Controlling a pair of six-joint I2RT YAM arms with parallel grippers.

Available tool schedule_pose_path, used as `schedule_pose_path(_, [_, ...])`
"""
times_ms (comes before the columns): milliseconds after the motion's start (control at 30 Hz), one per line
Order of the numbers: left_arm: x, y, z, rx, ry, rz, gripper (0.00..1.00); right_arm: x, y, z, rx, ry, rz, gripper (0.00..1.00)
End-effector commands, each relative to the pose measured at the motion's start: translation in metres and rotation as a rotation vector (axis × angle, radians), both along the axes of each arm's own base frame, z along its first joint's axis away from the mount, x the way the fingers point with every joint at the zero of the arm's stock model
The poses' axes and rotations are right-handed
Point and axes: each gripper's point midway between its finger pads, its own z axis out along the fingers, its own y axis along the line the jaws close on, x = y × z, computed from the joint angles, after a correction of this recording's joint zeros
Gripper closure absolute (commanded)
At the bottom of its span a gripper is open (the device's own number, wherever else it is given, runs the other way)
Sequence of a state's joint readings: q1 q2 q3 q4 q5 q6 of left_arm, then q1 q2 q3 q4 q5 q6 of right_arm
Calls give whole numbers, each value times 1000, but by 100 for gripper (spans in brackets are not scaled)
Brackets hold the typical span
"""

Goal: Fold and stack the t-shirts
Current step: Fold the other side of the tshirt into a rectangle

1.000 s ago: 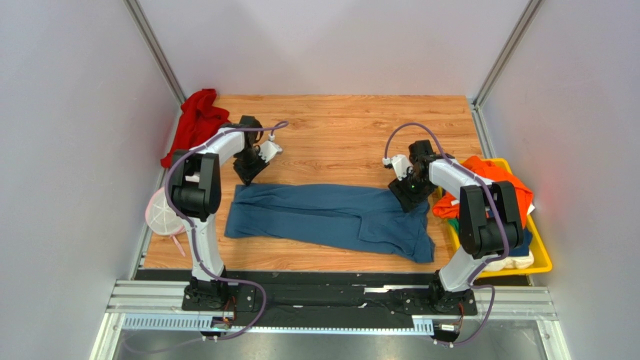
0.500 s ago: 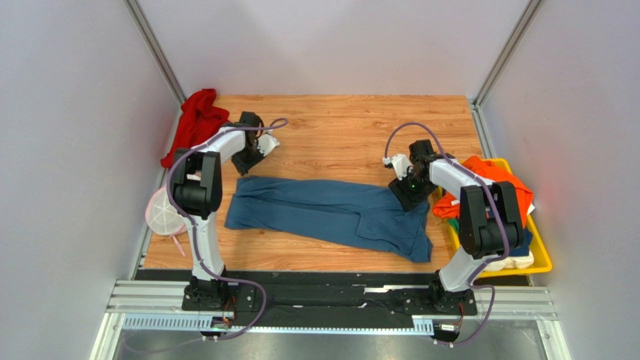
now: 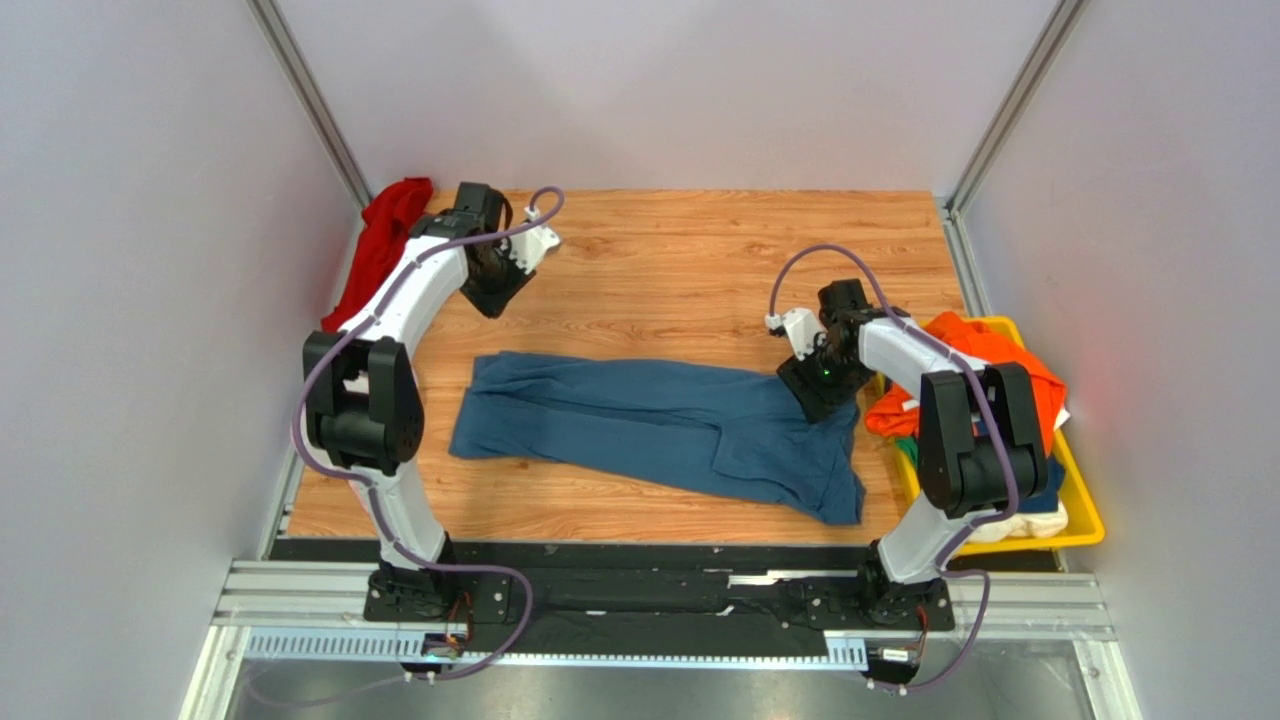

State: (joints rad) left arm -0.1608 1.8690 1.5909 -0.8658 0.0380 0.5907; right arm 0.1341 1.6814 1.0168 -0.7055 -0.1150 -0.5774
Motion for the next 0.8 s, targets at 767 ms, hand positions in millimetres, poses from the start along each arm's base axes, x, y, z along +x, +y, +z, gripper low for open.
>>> schedule_pose_path(767, [-70,-116,-30,-184,186,-290,55,7,0,10,6,-65,-8,39])
